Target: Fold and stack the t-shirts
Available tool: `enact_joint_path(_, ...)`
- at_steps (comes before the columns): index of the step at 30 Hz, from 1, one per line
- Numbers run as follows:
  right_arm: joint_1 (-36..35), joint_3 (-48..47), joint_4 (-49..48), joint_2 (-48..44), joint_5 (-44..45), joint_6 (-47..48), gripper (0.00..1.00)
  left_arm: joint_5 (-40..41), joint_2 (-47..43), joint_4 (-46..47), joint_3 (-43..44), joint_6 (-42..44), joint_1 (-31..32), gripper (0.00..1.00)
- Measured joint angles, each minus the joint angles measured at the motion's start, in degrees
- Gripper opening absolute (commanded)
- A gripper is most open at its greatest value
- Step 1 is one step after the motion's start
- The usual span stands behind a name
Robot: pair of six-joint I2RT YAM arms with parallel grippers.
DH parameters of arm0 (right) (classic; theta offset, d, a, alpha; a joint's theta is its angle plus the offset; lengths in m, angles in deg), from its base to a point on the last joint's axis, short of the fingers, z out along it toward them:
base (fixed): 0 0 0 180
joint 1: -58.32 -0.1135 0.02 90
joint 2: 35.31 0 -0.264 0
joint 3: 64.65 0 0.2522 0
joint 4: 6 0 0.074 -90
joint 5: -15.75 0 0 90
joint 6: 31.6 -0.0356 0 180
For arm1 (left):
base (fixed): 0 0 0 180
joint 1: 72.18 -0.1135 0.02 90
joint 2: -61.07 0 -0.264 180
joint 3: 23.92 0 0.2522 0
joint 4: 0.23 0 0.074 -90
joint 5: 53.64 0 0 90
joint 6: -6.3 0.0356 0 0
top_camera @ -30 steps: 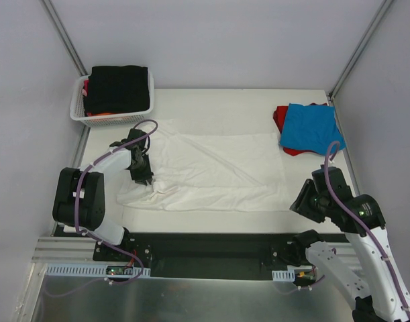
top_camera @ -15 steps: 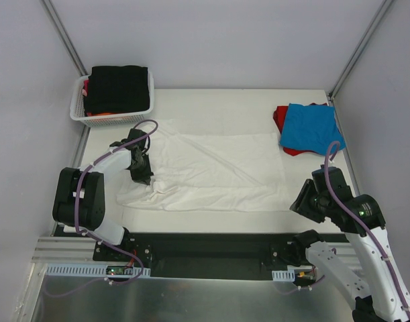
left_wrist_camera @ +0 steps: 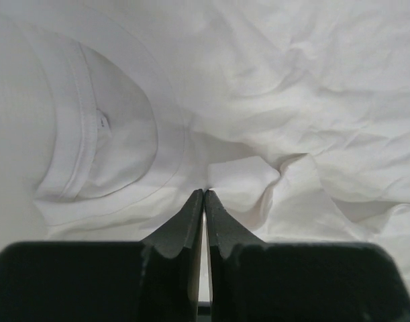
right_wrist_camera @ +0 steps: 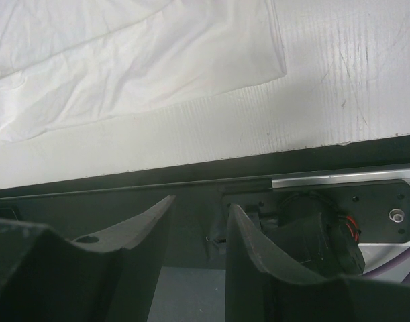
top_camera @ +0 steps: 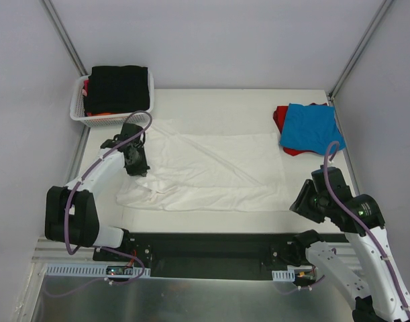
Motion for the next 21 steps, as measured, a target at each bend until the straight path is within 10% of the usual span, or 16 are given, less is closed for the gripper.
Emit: enact_joint_path(21, -0.02, 0.22, 0.02, -1.09, -0.04, -0.26, 0.41, 8.57, -2.64, -6.23, 9.27, 1.49, 0.0, 0.07)
